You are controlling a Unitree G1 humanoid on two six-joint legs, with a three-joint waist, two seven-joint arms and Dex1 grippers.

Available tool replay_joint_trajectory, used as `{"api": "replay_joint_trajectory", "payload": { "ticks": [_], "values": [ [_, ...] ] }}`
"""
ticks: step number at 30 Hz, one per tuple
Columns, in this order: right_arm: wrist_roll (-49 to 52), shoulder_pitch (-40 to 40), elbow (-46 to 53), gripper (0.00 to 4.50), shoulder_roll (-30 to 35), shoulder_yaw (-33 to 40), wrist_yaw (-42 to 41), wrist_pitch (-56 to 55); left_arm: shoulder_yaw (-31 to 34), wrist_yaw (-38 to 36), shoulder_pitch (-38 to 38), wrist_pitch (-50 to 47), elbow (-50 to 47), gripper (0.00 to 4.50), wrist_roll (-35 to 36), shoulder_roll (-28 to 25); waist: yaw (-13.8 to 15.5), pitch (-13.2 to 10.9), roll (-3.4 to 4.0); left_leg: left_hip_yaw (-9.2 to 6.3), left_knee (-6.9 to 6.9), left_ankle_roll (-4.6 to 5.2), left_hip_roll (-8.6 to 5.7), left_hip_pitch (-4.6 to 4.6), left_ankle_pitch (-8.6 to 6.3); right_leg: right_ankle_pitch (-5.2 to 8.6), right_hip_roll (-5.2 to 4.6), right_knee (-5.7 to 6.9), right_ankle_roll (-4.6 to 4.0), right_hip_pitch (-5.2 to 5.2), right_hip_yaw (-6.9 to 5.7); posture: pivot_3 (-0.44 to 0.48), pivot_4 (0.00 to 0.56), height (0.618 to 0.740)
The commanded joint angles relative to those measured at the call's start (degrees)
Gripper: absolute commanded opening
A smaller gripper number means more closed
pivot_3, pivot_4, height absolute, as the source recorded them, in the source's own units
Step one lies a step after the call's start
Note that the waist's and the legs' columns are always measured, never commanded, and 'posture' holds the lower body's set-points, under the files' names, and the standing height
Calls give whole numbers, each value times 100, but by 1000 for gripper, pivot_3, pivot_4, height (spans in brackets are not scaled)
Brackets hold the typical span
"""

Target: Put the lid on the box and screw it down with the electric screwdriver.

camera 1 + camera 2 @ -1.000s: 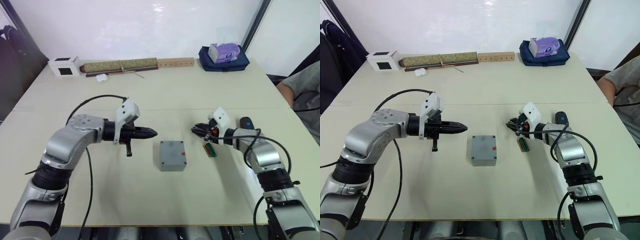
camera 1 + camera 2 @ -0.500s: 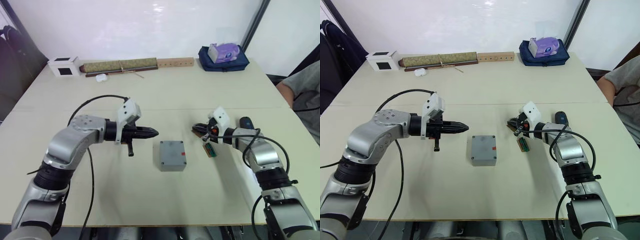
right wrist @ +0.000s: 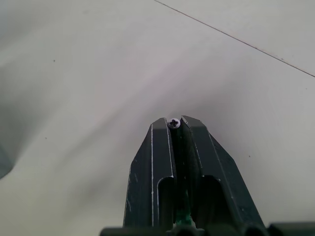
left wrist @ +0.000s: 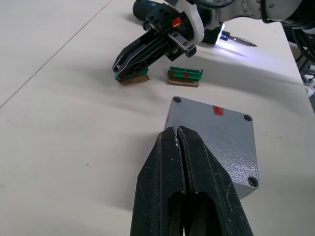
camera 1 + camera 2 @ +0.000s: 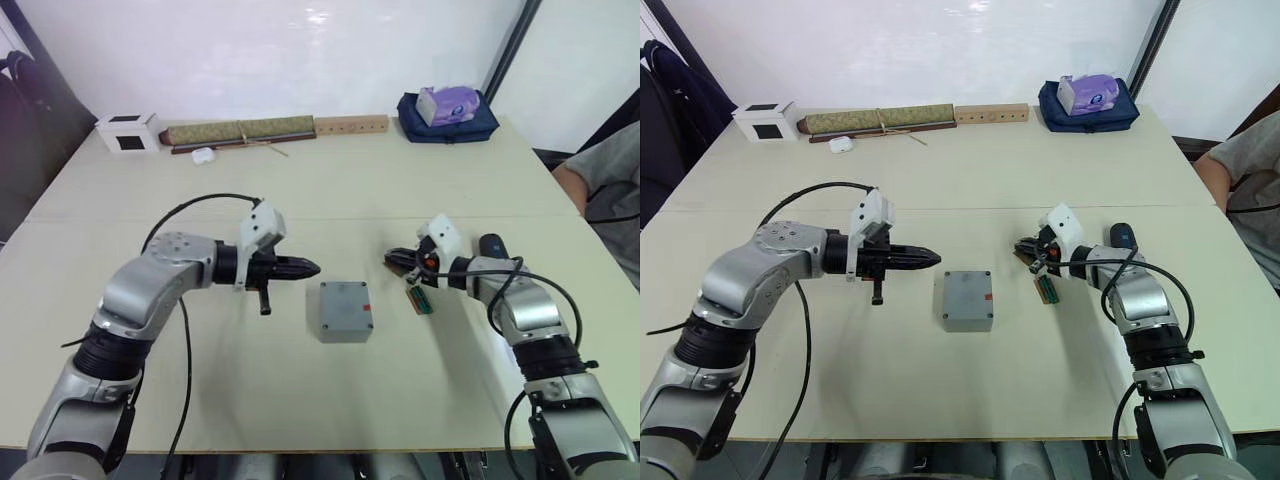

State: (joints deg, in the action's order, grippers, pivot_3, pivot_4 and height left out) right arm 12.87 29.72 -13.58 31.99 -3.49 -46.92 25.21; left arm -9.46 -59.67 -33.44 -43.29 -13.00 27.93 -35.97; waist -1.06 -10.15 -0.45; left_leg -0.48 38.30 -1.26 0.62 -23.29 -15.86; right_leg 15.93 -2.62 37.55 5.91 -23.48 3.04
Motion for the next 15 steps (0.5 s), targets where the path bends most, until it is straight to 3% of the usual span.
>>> {"api": "replay_joint_trajectory", "payload": {
  "ticks": [1, 3, 15],
  "values": [
    [-47, 91, 44, 1237, 20, 115, 62, -76, 69, 16, 55, 68, -201, 0, 28, -60, 2, 0, 0, 0, 0, 0, 0, 0, 0, 0, 0, 0, 0, 0, 0, 0, 150, 740],
    [-54, 118, 41, 1970, 11, 137, 83, -84, 71, 21, 74, 68, -216, 0, 24, -65, 4, 0, 0, 0, 0, 0, 1, 0, 0, 0, 0, 0, 0, 0, 0, 0, 150, 740],
    [50, 90, 226, 1970, 27, 211, 49, 26, 19, 59, 82, 113, -183, 0, -8, -5, 6, 0, 0, 0, 0, 0, 0, 0, 0, 0, -1, 0, 0, 0, 0, 0, 150, 740]
  ]
}}
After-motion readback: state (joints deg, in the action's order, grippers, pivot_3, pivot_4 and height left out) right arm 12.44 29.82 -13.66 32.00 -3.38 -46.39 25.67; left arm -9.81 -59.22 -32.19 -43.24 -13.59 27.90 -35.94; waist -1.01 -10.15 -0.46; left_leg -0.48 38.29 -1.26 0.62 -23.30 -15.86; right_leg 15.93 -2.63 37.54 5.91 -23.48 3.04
